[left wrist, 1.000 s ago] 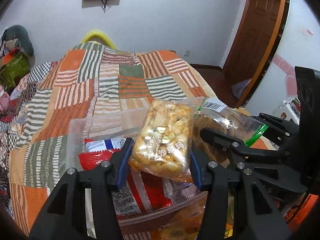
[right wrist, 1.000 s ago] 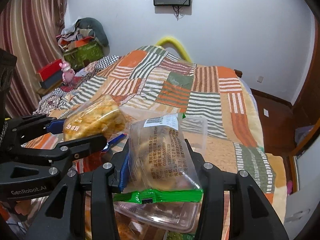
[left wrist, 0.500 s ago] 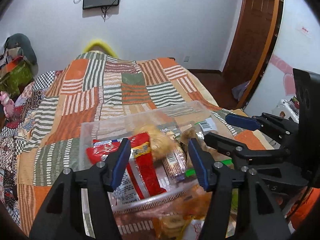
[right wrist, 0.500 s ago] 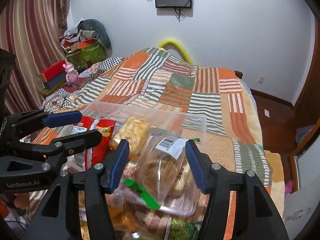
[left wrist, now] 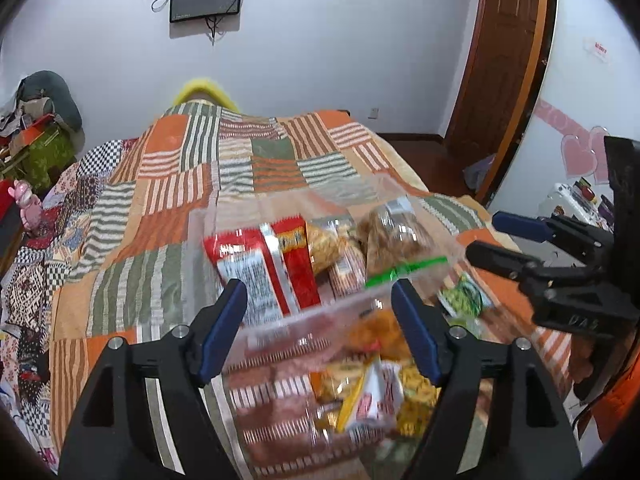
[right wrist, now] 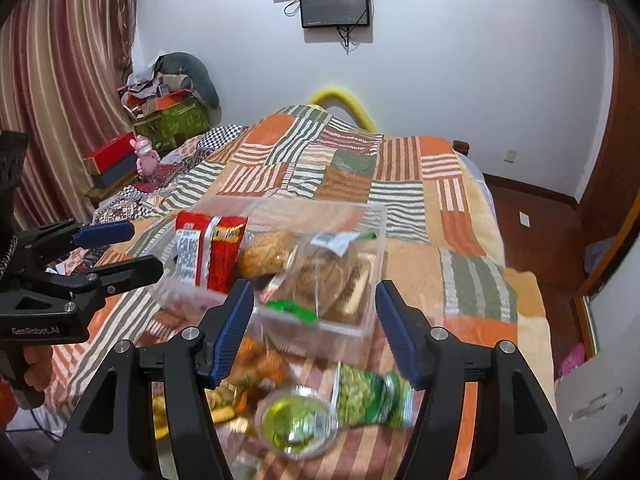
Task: Organize snacks
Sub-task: 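Release puffed snack bag into box with left tool while right tool releases bread bag, then grasp chip bag with left tool while right tool grasps green jelly cup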
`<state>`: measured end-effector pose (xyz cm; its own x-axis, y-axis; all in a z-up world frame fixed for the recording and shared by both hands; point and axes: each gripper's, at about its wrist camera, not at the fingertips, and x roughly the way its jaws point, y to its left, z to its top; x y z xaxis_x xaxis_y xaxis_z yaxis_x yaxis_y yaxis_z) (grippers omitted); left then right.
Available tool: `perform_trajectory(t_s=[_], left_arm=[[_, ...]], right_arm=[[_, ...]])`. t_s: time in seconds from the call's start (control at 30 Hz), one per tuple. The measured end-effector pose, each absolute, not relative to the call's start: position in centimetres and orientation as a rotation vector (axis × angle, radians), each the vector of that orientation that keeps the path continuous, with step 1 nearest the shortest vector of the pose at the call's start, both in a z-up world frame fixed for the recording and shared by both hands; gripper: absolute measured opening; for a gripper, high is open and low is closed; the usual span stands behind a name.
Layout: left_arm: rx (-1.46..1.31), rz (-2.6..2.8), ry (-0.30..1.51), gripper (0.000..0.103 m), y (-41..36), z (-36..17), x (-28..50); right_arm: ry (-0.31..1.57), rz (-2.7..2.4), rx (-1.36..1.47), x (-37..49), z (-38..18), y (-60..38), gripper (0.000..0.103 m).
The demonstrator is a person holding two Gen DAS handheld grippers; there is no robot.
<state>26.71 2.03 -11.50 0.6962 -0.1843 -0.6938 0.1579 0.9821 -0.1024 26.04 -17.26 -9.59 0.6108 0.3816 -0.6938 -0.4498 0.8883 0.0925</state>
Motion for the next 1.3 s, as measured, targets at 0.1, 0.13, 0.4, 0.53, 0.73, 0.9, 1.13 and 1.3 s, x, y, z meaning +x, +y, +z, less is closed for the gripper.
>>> perform_trajectory(t_s=[0.1,0.13,0.4,0.53,0.73,0.9,1.13,1.3], left_arm=[[-0.032,-0.207,0.811,0.077,1.7,-12.6,26.0],[-0.033,-0.214,0.827,0.077,1.4,-13.1,25.8],[-0.087,-0.278,0.907,0.077,-0.4,-15.6,24.7],[-0.083,-0.303,0.924,0.077,-1.5,-16.2,24.5],[-0.076,-0.311,0.962,0.078,-2.3,-17.6,24.7],[-0.066,-0.314,0.96,0.078,-2.5,-18.3,24.6],[0.005,-0.319,0.939,0.086,-3.8,-19.0,23.9],[0.037,-0.31,0.921,0.087,-4.2,-19.4,23.6]], right_arm=[[0.789,0.473,-0.092,25.2,-10.0,-17.6,0.062],[0.796,0.473,-0.091,25.0,-10.1,-17.7,0.063],[0.863,0.468,-0.089,23.0,-12.3,-18.1,0.063],[0.895,0.467,-0.077,22.2,-13.4,-18.5,0.063],[0.962,0.475,-0.058,21.7,-15.3,-18.9,0.063],[0.992,0.487,-0.055,21.9,-16.2,-18.5,0.063],[1.008,0.483,-0.041,22.3,-17.0,-18.0,0.064],[1.013,0.484,-0.005,22.5,-17.3,-18.4,0.063]])
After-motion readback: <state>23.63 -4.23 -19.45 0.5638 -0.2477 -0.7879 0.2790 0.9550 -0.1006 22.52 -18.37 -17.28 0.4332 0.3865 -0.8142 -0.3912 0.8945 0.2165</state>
